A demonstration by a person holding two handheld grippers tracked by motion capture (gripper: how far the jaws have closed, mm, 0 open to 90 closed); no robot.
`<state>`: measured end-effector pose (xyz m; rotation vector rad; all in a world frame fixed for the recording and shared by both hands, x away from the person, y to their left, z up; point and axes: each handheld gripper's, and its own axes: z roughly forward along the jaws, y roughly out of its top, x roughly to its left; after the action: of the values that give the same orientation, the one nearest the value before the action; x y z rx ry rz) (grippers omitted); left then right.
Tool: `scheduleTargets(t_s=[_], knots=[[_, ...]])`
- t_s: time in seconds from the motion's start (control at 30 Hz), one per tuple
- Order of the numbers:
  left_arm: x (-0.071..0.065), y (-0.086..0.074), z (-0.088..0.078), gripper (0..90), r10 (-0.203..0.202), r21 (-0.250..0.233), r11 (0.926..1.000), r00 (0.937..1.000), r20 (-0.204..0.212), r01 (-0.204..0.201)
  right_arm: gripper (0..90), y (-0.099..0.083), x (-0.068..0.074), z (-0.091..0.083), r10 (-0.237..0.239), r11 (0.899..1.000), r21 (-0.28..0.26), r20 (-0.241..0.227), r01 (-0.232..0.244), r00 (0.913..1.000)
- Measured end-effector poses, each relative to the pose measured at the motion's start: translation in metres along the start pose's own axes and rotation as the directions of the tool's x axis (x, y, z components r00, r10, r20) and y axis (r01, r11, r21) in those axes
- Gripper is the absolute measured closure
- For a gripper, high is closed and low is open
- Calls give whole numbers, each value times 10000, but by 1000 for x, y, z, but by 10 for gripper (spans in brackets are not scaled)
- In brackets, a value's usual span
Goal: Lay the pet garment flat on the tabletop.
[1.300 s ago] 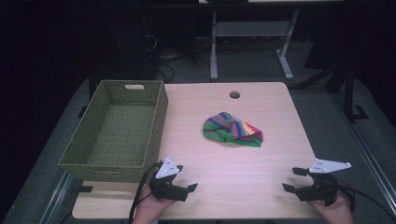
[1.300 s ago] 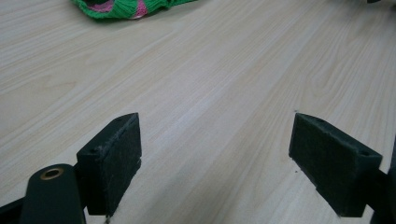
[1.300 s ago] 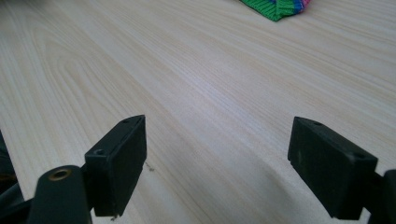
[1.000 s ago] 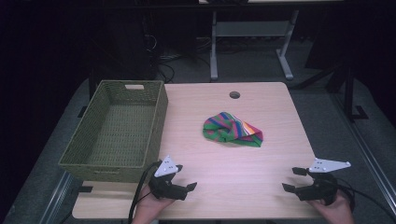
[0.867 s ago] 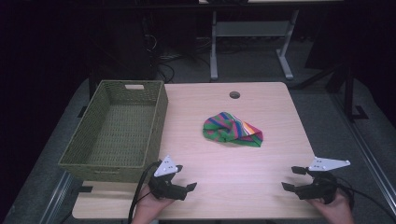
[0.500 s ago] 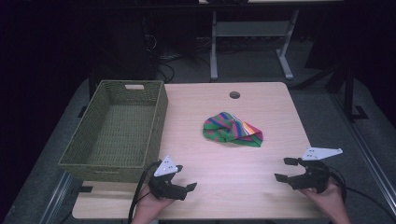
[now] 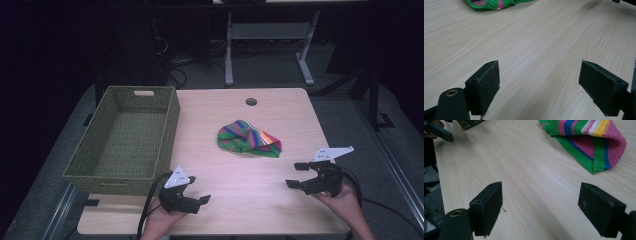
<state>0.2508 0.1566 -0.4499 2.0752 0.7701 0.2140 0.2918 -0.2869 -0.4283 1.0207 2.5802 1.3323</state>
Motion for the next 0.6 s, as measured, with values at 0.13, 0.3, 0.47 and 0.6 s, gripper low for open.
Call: scheduleTargets(t_s=[0.13, 0.3, 0.47, 0.6], knots=[[0, 0, 0, 166, -53, -49, 10000, 10000, 19, 53, 191, 11, 0, 2, -179, 9998, 57, -59, 179, 9998], [-2, 1, 1, 165, 143, 52, 9999, 9999, 60, -143, 194, 25, -1, 6, -366, 9986, 387, 24, 365, 9993], [0, 1, 1, 167, 112, 47, 9999, 9999, 63, -113, 204, 35, 2, 9, -601, 9973, 421, -135, 606, 9981], [0, 1, 0, 167, 173, 24, 9998, 9998, -24, -173, 188, 42, 0, 14, -579, 9960, 673, -215, 592, 9981]])
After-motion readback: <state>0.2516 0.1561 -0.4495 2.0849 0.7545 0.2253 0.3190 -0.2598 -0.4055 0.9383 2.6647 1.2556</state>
